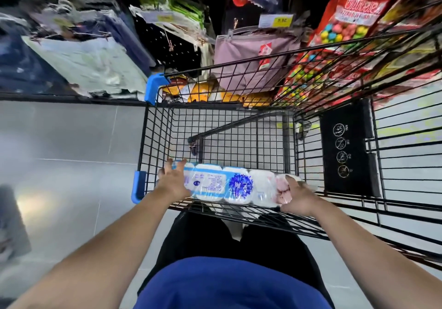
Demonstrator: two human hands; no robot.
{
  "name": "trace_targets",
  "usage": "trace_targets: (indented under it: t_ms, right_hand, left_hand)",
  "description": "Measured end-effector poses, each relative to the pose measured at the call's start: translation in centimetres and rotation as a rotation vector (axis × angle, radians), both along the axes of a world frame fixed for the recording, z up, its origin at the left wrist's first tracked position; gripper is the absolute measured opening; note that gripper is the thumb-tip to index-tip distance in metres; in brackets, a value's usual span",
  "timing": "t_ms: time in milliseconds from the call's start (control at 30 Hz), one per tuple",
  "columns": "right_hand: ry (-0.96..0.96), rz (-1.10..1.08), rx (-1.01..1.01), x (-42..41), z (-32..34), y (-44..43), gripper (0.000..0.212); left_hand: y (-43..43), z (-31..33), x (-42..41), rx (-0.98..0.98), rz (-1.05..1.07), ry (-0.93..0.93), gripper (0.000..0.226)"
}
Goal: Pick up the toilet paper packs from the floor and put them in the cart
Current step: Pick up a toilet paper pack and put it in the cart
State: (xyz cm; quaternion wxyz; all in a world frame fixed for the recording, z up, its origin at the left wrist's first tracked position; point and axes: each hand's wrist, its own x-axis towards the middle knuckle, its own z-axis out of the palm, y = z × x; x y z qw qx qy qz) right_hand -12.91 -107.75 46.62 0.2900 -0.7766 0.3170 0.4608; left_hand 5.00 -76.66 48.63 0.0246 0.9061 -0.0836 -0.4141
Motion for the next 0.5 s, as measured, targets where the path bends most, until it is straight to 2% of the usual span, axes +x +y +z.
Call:
trace_targets:
  t_ms: [200, 367, 500]
  right_hand:
    - [-0.131, -0.056, -0.014, 1.2, 1.3, 0.5, 0.106]
    - [-0.350, -0.147, -0.017, 3.2, 3.9, 1.0, 0.095]
    - [-0.510, -0.143, -0.026, 5.7, 7.7, 1.2, 0.089]
  left_hand:
    - [-0.9, 0.8, 0.7, 0.024, -0.010, -0.063, 0.102]
    - [-2.2, 3.0, 2.3, -0.087, -0.004, -0.129, 0.098]
    - [-4.0, 6.5, 4.3, -0.253, 0.033, -0.189, 0.095]
